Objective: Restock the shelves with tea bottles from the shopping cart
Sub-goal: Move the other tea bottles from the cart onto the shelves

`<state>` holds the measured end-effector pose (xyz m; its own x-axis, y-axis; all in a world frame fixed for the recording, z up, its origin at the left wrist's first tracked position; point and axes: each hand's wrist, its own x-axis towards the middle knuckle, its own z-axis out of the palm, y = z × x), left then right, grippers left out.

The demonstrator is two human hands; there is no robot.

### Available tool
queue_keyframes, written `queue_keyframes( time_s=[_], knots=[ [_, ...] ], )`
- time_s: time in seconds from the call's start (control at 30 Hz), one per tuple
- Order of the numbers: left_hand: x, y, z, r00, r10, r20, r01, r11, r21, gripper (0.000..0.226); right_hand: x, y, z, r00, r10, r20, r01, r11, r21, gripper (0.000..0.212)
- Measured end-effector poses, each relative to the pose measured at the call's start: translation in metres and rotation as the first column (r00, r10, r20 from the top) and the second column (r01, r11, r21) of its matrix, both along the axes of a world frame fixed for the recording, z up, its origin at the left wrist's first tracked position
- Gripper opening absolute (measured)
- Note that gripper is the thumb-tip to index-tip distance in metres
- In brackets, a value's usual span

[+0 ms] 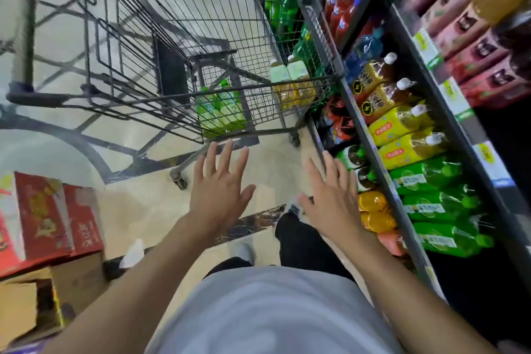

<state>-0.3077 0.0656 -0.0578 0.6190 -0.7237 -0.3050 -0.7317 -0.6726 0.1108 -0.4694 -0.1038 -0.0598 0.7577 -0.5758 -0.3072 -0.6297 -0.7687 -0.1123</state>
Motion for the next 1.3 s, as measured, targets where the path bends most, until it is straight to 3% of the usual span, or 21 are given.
queue_keyframes(
  time_s=[0.47,0.63,0.87,1.0,1.3],
  knots=[
    [0.097,-0.136,0.017,0.969,0.246,0.001,-0.245,0.963,0.110,0.075,0.164,-0.178,-0.007,0.946,0.318,-0.055,-0.312,0.945,0.100,0.073],
    [0.141,-0.178,0.013,0.959,0.281,-0.041,-0.274,0.954,0.119,0.073,0.216,-0.220,-0.006,0.941,0.338,-0.008,-0.335,0.936,0.113,0.069],
    [0.217,-0.230,-0.020,0.942,0.296,-0.160,-0.279,0.952,0.124,0.066,0.290,-0.264,-0.033,0.958,0.284,-0.046,-0.274,0.949,0.154,0.056],
    [0.252,-0.258,-0.048,0.933,0.235,-0.272,-0.202,0.969,0.144,0.066,0.330,-0.293,-0.058,0.975,0.199,-0.095,-0.179,0.966,0.186,0.053],
    [0.307,-0.344,-0.194,0.843,0.198,-0.500,-0.110,0.974,0.200,0.070,0.379,-0.345,-0.210,0.977,-0.012,-0.212,0.064,0.969,0.238,0.066]
  ],
)
